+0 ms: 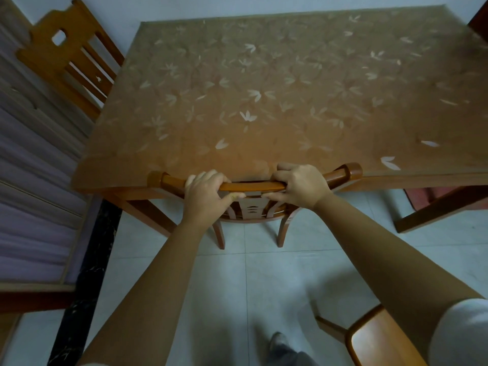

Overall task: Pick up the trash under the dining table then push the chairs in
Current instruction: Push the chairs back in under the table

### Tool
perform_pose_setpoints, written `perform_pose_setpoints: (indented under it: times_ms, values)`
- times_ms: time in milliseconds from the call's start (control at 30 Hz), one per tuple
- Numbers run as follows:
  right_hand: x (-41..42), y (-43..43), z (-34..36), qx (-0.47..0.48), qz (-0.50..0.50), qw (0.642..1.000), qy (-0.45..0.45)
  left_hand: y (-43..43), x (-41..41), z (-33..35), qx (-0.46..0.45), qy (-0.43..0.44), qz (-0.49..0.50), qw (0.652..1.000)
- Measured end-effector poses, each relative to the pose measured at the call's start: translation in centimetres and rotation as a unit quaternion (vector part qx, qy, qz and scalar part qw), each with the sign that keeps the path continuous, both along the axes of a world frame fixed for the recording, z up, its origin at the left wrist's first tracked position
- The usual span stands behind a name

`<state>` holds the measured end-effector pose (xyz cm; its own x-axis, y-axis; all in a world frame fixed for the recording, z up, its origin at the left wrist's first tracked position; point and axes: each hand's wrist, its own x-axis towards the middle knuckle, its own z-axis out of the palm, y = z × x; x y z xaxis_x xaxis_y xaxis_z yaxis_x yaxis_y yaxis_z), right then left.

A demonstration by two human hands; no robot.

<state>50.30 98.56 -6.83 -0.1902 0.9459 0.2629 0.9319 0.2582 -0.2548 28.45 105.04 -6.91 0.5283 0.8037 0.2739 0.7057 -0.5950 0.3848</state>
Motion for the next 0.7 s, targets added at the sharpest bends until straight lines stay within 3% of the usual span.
perform_pose_setpoints:
  times_ms: [167, 267, 467, 700]
  values:
    - [-1.3, -1.2, 1.6, -0.093, -0.082, 0.992, 0.022, -0.6, -0.3, 1.0, -0.040, 0.061, -0.009, 0.997]
    - [-2.8, -4.1, 2.6, -0.074, -0.121, 0.989, 0.042, -2.3, -1.5, 1.8, -0.040, 0.077, -0.024, 0.996]
    - [-7.5, -14.0, 4.1, -0.036, -0.232, 0.968, 0.083, -10.9, -5.6, 3.3, -0.032, 0.020, -0.009, 0.999]
    - [-15.2, -27.0, 4.0, -0.050, -0.360, 0.930, 0.045, -21.5, -11.4, 3.3, -0.029, 0.032, -0.121, 0.992]
